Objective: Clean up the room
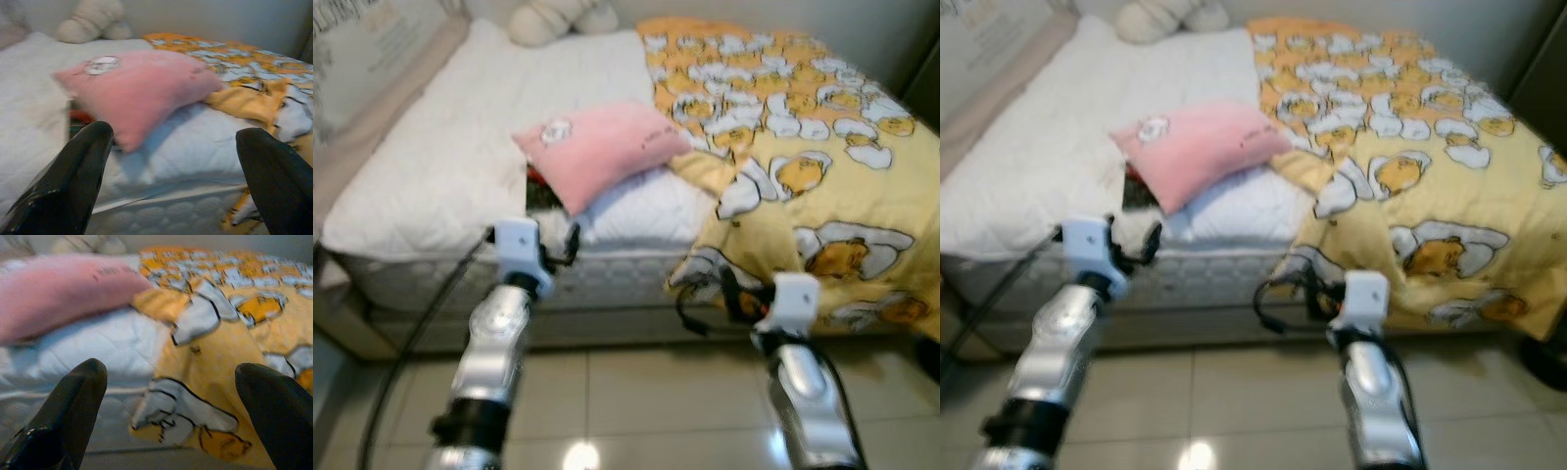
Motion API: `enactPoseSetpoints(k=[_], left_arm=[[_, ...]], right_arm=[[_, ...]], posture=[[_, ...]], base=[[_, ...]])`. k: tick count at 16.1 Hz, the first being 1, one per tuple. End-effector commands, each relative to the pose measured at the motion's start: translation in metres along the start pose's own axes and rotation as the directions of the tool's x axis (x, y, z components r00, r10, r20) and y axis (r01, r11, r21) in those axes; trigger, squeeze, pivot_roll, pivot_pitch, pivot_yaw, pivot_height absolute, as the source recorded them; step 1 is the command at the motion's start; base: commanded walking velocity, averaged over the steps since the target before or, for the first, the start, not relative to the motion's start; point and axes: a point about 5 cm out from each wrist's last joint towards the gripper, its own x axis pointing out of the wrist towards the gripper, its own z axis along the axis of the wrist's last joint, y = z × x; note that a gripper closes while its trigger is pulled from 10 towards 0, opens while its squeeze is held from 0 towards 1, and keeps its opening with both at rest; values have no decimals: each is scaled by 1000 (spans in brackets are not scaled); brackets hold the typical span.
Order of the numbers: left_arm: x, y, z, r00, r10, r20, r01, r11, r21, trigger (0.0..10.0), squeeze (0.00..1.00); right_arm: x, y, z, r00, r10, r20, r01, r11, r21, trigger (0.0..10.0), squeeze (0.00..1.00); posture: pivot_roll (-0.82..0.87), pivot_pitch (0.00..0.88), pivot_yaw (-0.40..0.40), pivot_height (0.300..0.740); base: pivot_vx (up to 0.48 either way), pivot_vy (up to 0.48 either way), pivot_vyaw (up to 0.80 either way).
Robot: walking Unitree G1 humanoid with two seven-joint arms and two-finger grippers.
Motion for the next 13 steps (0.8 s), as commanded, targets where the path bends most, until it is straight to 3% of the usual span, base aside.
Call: enactPoseSetpoints(k=[1, 13], left_arm=[[2, 8, 4, 1000, 26, 10, -26, 1000, 16, 10000, 0], [6, 16, 10, 996, 60, 64, -62, 998, 27, 10000, 0]], right_arm=[[5, 3, 5, 1000, 3, 18, -3, 1000, 4, 10000, 0], [6, 11, 9, 998, 50, 37, -49, 999, -10, 10000, 0]], posture=[[85, 0, -19, 740], [83, 0, -23, 740]], base=[[469, 0, 0], [467, 0, 0]])
